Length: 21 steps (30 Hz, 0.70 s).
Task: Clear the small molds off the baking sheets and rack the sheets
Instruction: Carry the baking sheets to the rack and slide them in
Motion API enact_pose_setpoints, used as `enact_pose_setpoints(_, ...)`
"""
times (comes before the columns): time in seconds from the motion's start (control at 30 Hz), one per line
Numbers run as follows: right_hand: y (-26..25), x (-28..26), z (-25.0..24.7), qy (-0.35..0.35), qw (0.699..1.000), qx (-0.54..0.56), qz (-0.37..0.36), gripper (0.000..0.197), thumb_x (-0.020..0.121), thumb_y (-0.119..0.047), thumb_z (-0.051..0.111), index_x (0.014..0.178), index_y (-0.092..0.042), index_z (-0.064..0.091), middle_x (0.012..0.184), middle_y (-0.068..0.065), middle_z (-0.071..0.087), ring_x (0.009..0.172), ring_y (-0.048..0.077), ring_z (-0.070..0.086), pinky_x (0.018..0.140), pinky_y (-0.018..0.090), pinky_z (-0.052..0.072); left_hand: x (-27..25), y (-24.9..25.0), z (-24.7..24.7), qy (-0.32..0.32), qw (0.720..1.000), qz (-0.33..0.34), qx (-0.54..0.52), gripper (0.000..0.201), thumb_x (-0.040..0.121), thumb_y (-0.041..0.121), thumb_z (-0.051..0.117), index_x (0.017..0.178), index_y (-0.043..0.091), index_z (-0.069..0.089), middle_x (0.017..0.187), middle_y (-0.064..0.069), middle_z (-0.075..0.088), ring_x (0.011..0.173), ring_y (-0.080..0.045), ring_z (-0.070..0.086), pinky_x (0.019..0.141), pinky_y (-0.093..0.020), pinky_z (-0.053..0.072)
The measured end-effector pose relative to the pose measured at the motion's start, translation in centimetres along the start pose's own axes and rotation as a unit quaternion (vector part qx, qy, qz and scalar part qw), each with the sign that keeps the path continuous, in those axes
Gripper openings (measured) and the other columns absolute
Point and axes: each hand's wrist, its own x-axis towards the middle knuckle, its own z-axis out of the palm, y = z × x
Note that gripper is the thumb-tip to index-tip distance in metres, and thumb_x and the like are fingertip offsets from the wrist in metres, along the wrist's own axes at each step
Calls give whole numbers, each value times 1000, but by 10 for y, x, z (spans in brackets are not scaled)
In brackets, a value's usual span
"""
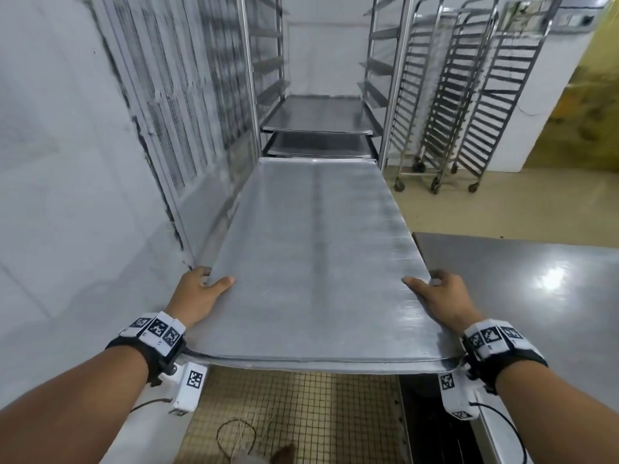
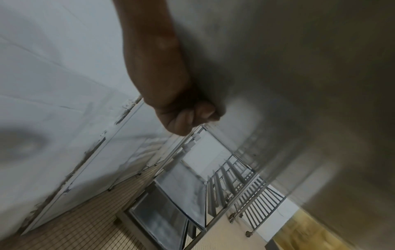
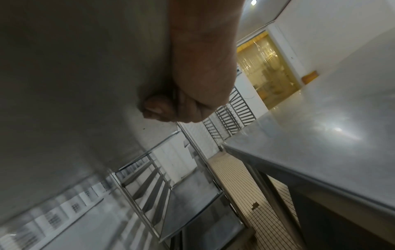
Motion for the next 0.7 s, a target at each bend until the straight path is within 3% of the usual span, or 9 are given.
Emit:
enact_pose_setpoints(0.1,9,-3,7,-13,1000,-2,15,41,78,-45,81,68,-15,55,59,5,61,54,20,55,59,39,49,-5,-3,5,-18,1000,-9,13,57,77,51,81,111,9,66,108,-8,70,96,-25,68,91,-43,55)
enact_pose_setpoints(0.2,21,3,14,-20,999,2,40,49,76,-46,82,64,-11,51,48,2,52,44,19,45,50,34,40,-1,-3,10,-19,999,-14,28,31,84,33,79,100,9,67,94,-4,70,86,-22,68,82,-35,54)
enact_pose_setpoints(0.3,24,12,18,-17,999,-3,48,49,77,-47,82,63,-11,51,48,1,52,44,19,45,51,33,40,12,-11,13,-20,1000,-5,21,58,70,57,81,101,9,72,96,-6,75,87,-23,72,86,-44,58)
enact_pose_setpoints(0.37,22,19,20,-17,999,-12,48,49,77,-49,81,64,-11,53,49,2,54,46,19,47,52,34,42,19,-10,17,-21,999,-5,24,65,70,59,80,106,7,69,103,-8,72,93,-25,69,86,-38,56)
enact_pose_setpoints(0.43,16,28,21,-21,998,-21,50,48,78,-48,80,69,-7,58,53,3,57,48,18,50,52,34,43,30,-8,21,-19,999,-14,27,41,83,38,80,105,6,66,96,-6,68,88,-23,66,73,-25,49)
enact_pose_setpoints(0.5,8,40,22,-27,998,-20,49,47,80,-47,80,74,-5,59,57,5,59,51,18,51,53,33,44,42,-1,26,-18,999,-15,30,27,87,27,77,102,8,64,83,2,64,74,-13,62,60,-16,43)
enact_pose_setpoints(0.57,3,55,25,-35,998,-21,45,44,81,-45,79,76,-6,58,62,7,61,54,19,53,56,33,45,57,0,30,-22,999,-9,23,27,87,27,77,102,10,63,84,1,65,73,-10,61,65,-21,47)
enact_pose_setpoints(0.63,2,73,30,-32,998,-21,43,45,81,-45,79,79,-6,58,60,5,60,53,18,52,57,34,44,77,-3,34,-17,1000,-12,18,28,85,30,79,100,11,64,91,-4,68,79,-17,66,76,-29,51)
enact_pose_setpoints(0.7,3,95,38,-28,998,-29,44,46,80,-45,79,73,-7,56,56,2,57,52,17,51,58,34,44,99,-6,38,-15,999,-22,17,23,85,31,79,95,16,64,88,-1,67,79,-18,65,77,-30,50)
